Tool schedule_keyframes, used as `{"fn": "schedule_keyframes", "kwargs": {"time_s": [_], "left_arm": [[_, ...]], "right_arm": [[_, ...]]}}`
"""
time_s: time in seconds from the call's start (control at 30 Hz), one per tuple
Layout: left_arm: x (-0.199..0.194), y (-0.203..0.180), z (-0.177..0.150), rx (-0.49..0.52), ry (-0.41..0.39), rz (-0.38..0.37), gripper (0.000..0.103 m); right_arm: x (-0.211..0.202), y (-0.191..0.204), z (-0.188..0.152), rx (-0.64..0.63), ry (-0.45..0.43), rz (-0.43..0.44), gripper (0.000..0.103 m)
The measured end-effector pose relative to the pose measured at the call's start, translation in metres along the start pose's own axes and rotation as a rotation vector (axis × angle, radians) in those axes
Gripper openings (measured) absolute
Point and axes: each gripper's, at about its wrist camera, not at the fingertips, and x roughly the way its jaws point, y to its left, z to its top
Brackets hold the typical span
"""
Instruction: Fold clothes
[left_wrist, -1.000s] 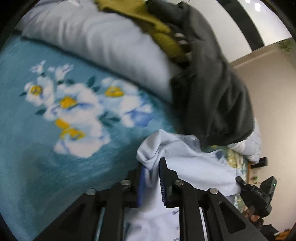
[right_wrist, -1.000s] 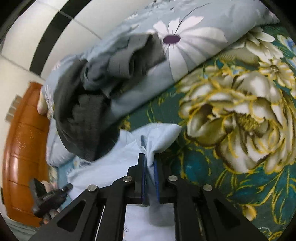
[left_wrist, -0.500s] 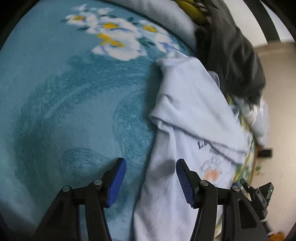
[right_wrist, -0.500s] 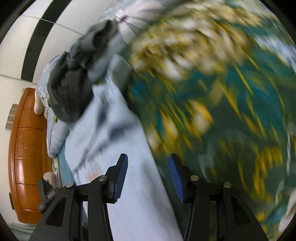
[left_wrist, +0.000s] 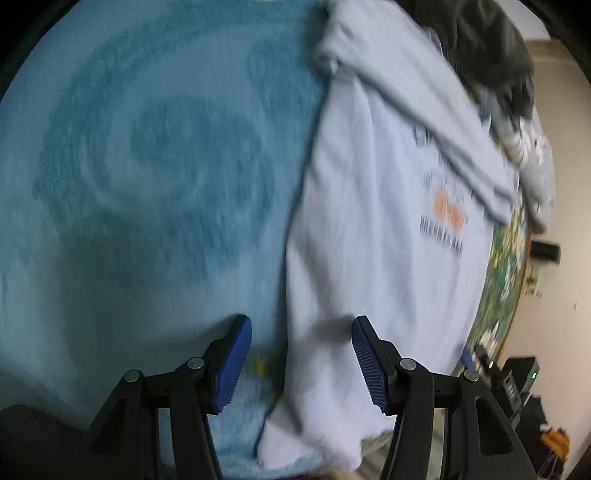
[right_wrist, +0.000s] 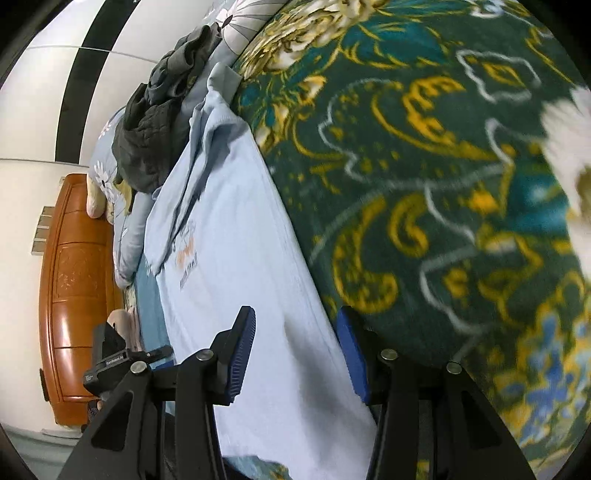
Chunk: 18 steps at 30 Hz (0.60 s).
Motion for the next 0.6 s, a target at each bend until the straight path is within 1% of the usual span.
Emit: {"fn": "schedule_keyframes", "kwargs": {"time_s": [0.3, 0.33, 0.4, 0.43, 0.6], "left_arm": [[-0.003, -0.007, -0.041, 0.136, 0.105, 0.096, 0.06], [-0.003, -0.008, -0.046, 0.151, 0.116, 0.107, 0.059], [0.001, -0.007, -0.05, 0.169, 0.134, 0.184, 0.057], [0.004, -0.007, -0.052, 0.168, 0.136, 0.205, 0.053], [0.021, -0.007, -0.059, 0.15, 0.14, 0.281, 0.043]], "right_arm": [[-0.018, -0.008, -0.028, -0.022, -0.004, -0.019, 0.047], [-0.02, -0.009, -0.031, -0.025, -0.005, -0.022, 0.047], [-0.024, -0.01, -0.037, -0.03, -0.007, -0.026, 0.047], [-0.025, -0.011, -0.038, -0.029, -0.005, -0.028, 0.047], [-0.023, -0.01, -0.044, -0.035, 0.013, -0.048, 0.047]]}}
